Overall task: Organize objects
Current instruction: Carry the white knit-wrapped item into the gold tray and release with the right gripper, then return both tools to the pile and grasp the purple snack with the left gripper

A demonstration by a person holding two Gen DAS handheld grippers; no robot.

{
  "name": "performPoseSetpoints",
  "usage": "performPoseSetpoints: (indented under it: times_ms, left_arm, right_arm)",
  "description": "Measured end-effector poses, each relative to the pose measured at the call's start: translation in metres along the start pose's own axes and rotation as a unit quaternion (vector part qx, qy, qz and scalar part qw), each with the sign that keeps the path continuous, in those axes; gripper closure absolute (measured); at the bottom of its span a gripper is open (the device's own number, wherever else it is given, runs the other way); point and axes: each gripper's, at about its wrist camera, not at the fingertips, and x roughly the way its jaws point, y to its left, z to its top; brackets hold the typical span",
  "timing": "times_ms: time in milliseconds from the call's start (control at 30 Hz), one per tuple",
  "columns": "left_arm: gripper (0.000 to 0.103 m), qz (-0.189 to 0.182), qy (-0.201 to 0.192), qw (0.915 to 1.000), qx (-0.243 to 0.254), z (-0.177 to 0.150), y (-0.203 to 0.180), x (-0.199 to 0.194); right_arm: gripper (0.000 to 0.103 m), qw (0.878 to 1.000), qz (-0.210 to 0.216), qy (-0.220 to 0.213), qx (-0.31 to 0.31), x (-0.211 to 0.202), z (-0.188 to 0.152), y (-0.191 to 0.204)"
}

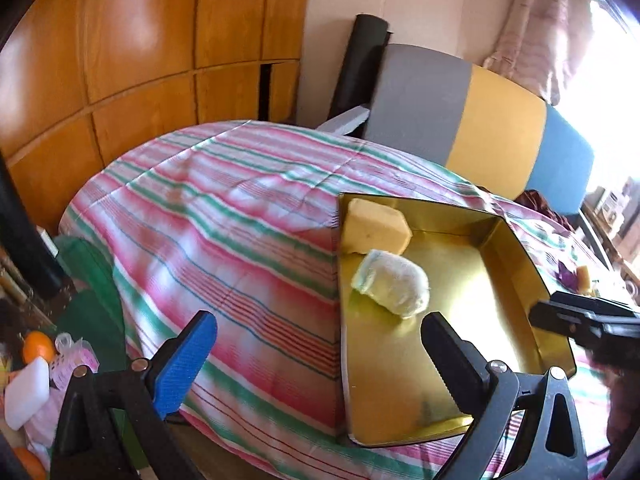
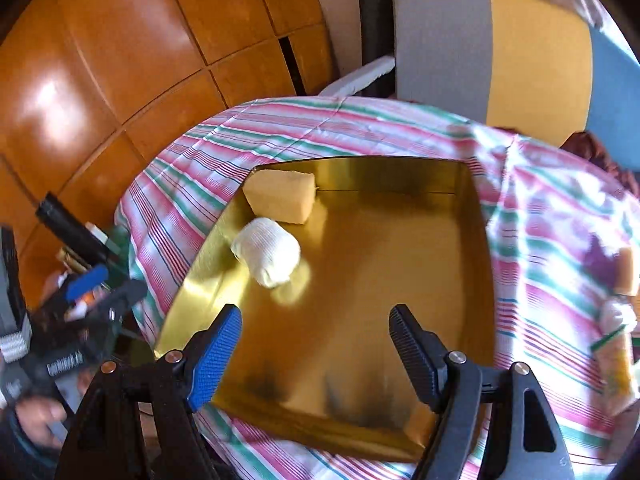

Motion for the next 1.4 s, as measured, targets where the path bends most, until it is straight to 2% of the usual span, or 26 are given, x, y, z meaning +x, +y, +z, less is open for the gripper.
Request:
performPoseSetpoints:
  times_ms: [133,300,500,767,933,1133,1267,1400]
  left_arm:
    - [0.000,-0.006,-0.008,0.9994,0.032,0.002,-0.022,-0.007]
    - [0.000,-0.019,-0.009,0.9980,0.060,0.003,-0.047,-0.011]
    - [0.000,-0.042,-0.015,0.9942,0.098,0.007,-0.080,-0.015]
    - [0.000,-0.058,-0.017,0.9887,0.137,0.008,-0.125,-0.013]
    - [0.000,-0.069,-0.001,0.9841,0.163,0.003,-0.149,-0.006]
    - [0.000,-0.098,0.013,0.9767,0.190,-0.001,-0.177,-0.002]
    - [0.001,-0.119,0.023,0.9727,0.198,0.002,-0.201,0.005]
    - [0.005,-0.143,0.032,0.9662,0.212,0.008,-0.231,0.011]
  right_arm:
    - [0.025,1.000,-0.019,-0.013,-0.001,-0.024,-0.018,-0.017]
    - [0.025,0.998,-0.050,-0.033,0.028,-0.053,-0.033,-0.051]
    - [0.025,0.991,-0.107,-0.055,0.061,-0.094,-0.049,-0.101]
    - [0.025,0.970,-0.195,-0.068,0.124,-0.140,-0.075,-0.180]
    - [0.025,0.954,-0.243,-0.081,0.159,-0.144,-0.089,-0.222]
    - [0.025,0.935,-0.241,-0.093,0.244,-0.142,-0.113,-0.264]
    - [0.025,0.922,-0.239,-0.113,0.284,-0.156,-0.122,-0.278]
    - [0.025,0.911,-0.235,-0.124,0.315,-0.163,-0.129,-0.287]
